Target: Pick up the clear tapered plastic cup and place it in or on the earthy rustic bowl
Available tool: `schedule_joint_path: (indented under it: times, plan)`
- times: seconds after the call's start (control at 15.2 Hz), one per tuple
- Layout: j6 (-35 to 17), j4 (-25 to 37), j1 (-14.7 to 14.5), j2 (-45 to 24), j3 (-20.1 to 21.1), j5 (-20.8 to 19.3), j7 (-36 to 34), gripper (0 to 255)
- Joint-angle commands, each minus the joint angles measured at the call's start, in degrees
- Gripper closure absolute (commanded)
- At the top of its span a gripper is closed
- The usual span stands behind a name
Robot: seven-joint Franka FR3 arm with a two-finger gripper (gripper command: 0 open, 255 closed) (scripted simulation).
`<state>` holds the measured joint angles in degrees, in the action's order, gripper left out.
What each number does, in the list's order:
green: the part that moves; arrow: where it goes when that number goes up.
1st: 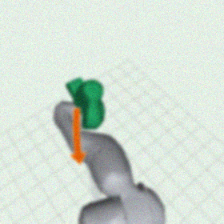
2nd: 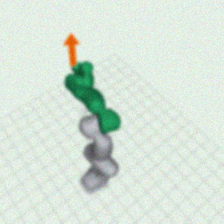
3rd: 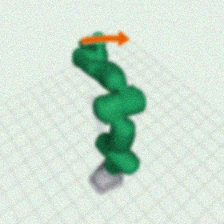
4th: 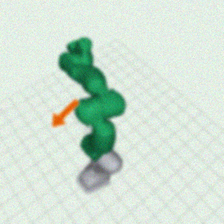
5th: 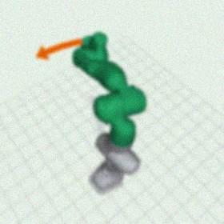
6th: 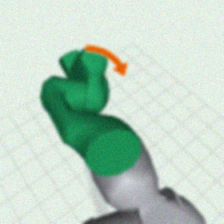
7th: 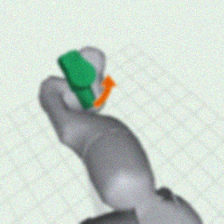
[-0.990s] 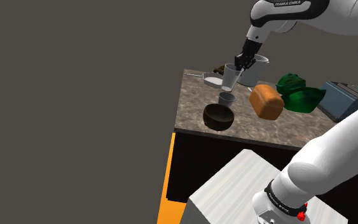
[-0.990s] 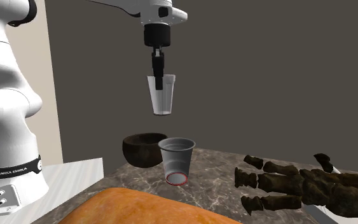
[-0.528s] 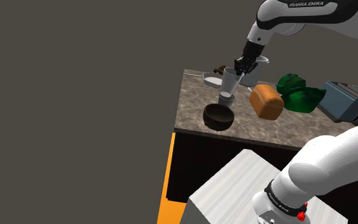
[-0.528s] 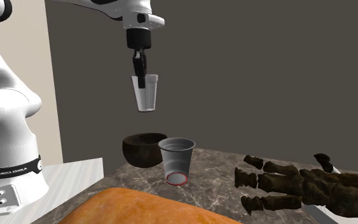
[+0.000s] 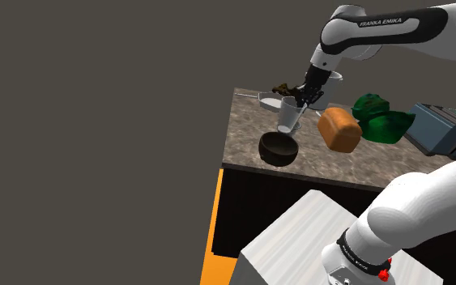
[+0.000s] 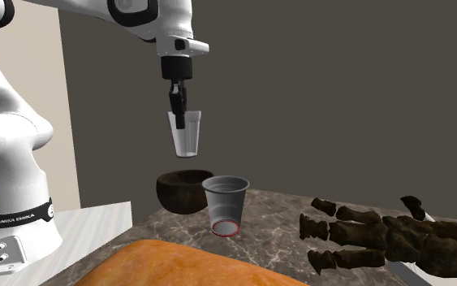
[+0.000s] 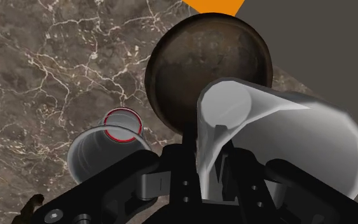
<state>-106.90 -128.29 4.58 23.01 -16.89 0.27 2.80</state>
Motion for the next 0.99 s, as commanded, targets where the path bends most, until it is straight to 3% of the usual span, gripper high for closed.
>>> schedule_joint_path:
  times: [0.0, 0.59, 0.92]
  plan:
    - [-1.67, -1.44, 0.03, -0.19, -0.13, 0.01, 0.18, 255]
    - [-8.98, -7.31, 0.06, -1.70, -0.78, 0.24, 1.12, 255]
    - [-8.98, -7.31, 0.06, -1.70, -0.78, 0.24, 1.12, 255]
